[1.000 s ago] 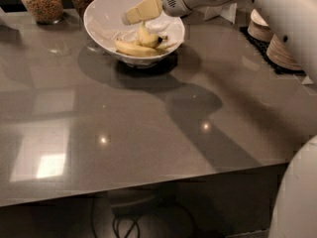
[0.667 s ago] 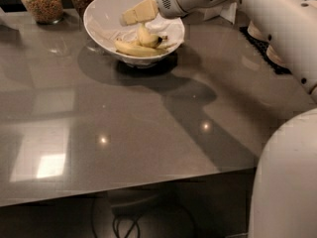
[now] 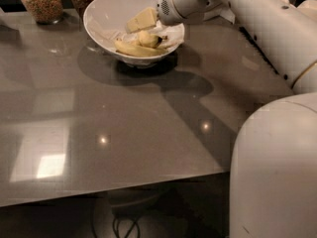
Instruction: Pick banana from white bowl
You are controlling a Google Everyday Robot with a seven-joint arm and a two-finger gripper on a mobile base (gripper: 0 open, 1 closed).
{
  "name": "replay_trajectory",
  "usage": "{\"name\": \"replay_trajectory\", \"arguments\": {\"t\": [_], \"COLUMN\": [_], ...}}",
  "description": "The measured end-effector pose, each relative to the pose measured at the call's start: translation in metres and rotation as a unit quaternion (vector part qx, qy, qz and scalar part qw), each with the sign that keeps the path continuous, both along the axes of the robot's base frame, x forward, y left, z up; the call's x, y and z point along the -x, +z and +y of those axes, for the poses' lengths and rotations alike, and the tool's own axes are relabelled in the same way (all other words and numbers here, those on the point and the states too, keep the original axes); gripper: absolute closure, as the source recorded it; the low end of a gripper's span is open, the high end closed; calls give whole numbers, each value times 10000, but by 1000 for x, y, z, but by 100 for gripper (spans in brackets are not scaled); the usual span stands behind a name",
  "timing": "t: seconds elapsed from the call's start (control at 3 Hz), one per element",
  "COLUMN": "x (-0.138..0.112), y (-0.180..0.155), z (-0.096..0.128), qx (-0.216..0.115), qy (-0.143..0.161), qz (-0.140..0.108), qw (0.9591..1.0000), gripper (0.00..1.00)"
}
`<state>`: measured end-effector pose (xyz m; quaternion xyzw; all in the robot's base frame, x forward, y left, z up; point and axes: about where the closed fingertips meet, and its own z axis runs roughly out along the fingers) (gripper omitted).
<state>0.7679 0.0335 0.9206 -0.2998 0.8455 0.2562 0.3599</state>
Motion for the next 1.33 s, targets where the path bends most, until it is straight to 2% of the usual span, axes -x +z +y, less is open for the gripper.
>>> {"name": "replay_trajectory", "arguments": {"t": [0.67,1.33], "x": [-3,-3], "y": [-29,-44], "z": [-5,-4], "qx": [217,523], "qy": [-137,-213], "qz": [478,907], "qw": [9985,9943], "gripper": [22,57]}}
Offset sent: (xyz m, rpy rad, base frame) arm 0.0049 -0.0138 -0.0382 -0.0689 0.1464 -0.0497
